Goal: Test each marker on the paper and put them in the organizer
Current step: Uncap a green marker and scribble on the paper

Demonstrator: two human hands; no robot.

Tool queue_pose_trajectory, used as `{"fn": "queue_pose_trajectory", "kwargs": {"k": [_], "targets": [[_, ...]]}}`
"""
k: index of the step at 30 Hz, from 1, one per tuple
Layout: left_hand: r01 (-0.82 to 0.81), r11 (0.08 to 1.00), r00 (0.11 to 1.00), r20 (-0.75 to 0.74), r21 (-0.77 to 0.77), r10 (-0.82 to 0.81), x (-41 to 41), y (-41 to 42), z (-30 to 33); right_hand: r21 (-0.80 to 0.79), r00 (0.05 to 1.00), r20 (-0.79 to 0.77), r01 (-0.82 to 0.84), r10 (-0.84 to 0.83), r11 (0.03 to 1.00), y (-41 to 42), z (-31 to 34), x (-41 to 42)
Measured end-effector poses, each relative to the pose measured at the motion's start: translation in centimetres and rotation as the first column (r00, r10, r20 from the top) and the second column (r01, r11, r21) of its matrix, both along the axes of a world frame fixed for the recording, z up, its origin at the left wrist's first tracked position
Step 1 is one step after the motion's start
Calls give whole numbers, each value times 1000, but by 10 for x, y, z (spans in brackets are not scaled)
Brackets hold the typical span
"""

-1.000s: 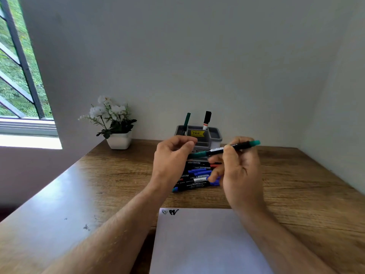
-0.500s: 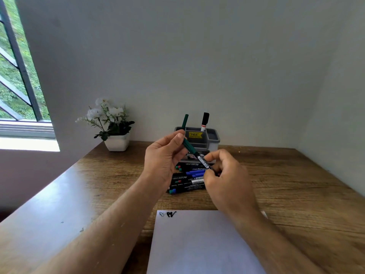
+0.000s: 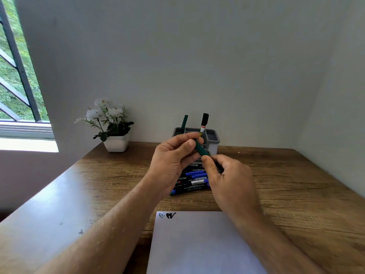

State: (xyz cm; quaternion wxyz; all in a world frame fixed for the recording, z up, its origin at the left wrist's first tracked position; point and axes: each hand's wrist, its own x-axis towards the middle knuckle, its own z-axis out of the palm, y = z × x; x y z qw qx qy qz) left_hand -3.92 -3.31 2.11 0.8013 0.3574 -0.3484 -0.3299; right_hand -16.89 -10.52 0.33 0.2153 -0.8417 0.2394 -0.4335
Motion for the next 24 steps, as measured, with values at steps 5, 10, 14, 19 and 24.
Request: {"fn": "queue_pose_trajectory", "kwargs": {"k": [5, 10, 14, 19, 24], "targets": [[-29, 1000, 1000, 4, -4, 29, -2, 0, 2, -7, 999, 31, 7, -7, 1000, 2, 2, 0], [-48, 997, 999, -29, -62, 46, 0, 0, 4, -20, 998, 38, 53, -52, 998, 3, 4, -1], [-70, 992, 997, -26, -103, 68, 0, -1, 1, 12, 998, 48, 50, -50, 999, 5, 2, 1], [-205, 972, 977, -90, -117, 195, 11, -2, 1, -60, 989, -108, 96, -102, 994, 1, -3, 0], [-299, 951, 950, -122, -81, 288, 15, -3, -1, 4, 998, -46, 41, -41, 999, 4, -2, 1]]}}
